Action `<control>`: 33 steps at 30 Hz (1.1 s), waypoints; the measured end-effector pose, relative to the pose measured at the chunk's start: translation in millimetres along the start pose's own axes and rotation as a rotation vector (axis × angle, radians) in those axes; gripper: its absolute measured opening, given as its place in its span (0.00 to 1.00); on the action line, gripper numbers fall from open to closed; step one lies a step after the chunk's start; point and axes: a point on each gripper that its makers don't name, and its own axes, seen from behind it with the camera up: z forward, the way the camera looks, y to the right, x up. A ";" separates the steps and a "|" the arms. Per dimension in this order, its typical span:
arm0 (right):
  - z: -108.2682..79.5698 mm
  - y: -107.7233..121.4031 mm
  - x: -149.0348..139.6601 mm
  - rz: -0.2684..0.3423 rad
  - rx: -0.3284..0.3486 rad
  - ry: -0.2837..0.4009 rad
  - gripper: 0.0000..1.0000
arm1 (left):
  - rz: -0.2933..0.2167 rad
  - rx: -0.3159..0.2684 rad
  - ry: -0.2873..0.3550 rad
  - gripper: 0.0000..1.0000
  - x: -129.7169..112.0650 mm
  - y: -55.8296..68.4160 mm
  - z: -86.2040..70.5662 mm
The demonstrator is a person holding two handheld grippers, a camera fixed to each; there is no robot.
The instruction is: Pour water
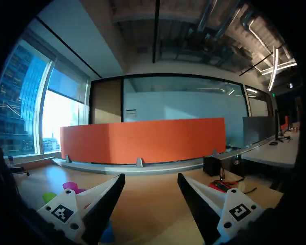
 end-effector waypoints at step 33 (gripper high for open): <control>-5.6 7.7 -0.1 -0.065 0.001 0.028 0.99 | 0.006 -0.003 -0.022 1.00 -3.9 0.5 0.6</control>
